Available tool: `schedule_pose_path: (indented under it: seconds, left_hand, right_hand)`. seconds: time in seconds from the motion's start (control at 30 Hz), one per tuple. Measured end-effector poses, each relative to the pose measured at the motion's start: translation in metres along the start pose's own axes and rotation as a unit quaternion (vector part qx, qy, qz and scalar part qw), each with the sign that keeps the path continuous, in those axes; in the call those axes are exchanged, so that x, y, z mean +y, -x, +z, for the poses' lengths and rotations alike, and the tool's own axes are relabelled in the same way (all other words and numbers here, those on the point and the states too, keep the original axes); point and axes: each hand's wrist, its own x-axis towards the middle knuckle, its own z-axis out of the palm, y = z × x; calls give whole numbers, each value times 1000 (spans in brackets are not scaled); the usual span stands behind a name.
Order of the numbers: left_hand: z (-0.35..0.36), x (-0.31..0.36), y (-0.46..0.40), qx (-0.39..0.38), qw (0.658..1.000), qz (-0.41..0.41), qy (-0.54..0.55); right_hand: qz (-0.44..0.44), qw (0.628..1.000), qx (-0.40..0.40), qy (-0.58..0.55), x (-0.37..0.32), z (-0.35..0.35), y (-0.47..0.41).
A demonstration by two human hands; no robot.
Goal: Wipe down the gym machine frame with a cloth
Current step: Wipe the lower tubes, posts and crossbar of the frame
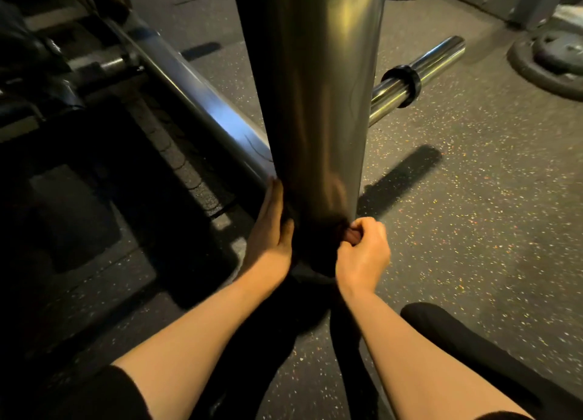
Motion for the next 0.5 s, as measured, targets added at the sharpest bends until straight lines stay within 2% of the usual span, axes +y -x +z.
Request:
schedule_pose_path:
  seconds: [0.07,0.13,0.33,0.5]
  left_hand:
    - [15,-3,7,-36,995,-60,67]
    - [24,2,8,-65,986,-118,103]
    - [31,4,13,-73,980,-153,109]
    - [29,1,11,-72,978,-169,98]
  right_hand:
    - [-3,996,68,-52,-17,1,1]
    - [-5,994,89,-68,-25,2,0]
    - [47,999,-3,-17,2,9,2]
    - [209,975,-65,-38,19,15,3]
